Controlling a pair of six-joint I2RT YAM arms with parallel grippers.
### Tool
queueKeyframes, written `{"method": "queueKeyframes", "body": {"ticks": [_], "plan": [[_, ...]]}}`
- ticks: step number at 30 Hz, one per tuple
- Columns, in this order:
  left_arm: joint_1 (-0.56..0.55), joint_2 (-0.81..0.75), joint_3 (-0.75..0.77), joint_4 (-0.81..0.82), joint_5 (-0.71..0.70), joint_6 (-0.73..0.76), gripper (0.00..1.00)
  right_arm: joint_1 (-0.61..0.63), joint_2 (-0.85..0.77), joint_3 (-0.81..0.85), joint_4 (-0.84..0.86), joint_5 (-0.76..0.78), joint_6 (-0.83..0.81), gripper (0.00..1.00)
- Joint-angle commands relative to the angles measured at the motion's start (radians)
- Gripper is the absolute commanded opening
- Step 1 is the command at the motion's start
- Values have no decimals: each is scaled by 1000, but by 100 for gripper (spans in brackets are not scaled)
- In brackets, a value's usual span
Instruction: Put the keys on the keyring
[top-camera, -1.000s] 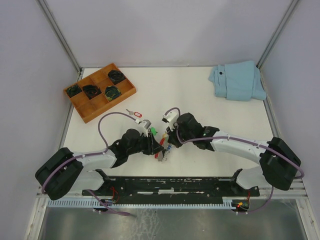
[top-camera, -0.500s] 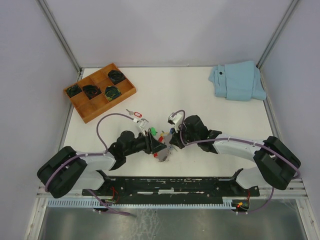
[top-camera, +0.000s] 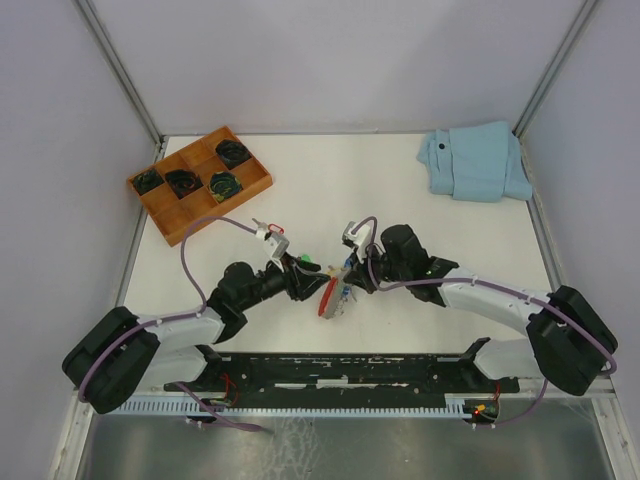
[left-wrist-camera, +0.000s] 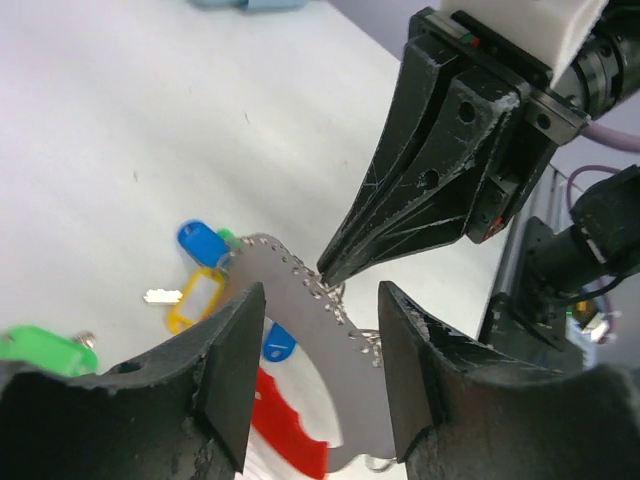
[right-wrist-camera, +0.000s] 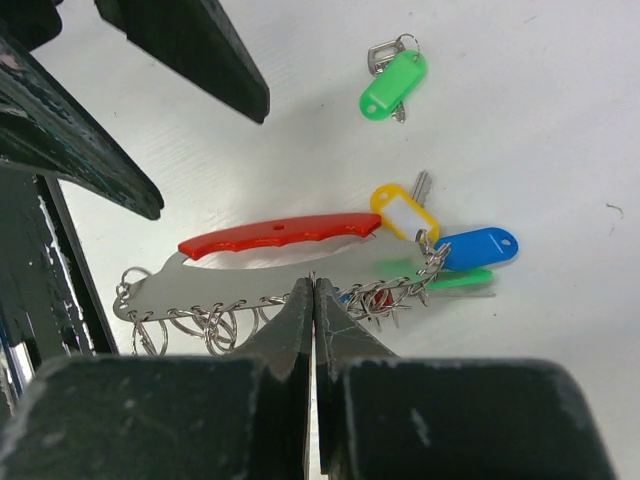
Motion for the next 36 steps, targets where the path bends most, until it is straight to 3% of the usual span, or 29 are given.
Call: {"method": "queueKeyframes", "body": {"ticks": [1,4,12,18,22,29,36], "plan": [[5,-25,-38,231,6,224,57,-23,-54,88,-48,-59,-106,1],[7,-23,-79,337,-6,324,62,-39,-74,94,-54,-80,-154,1],[8,-21,-26,218,2,443,68,-49,-70,112,-67,-152,-213,1],[8,-119,47,-35,-3,508,75,-51,-44,138,-91,-196,-228,1],[8,-106,107,-145,43,531,73,-51,-36,137,-75,-201,-240,1],[8,13,28,91,158,522,73,-53,5,128,-54,-226,-253,1],[8,165,35,176,279,567,67,-53,2,51,52,-273,-314,4]]}}
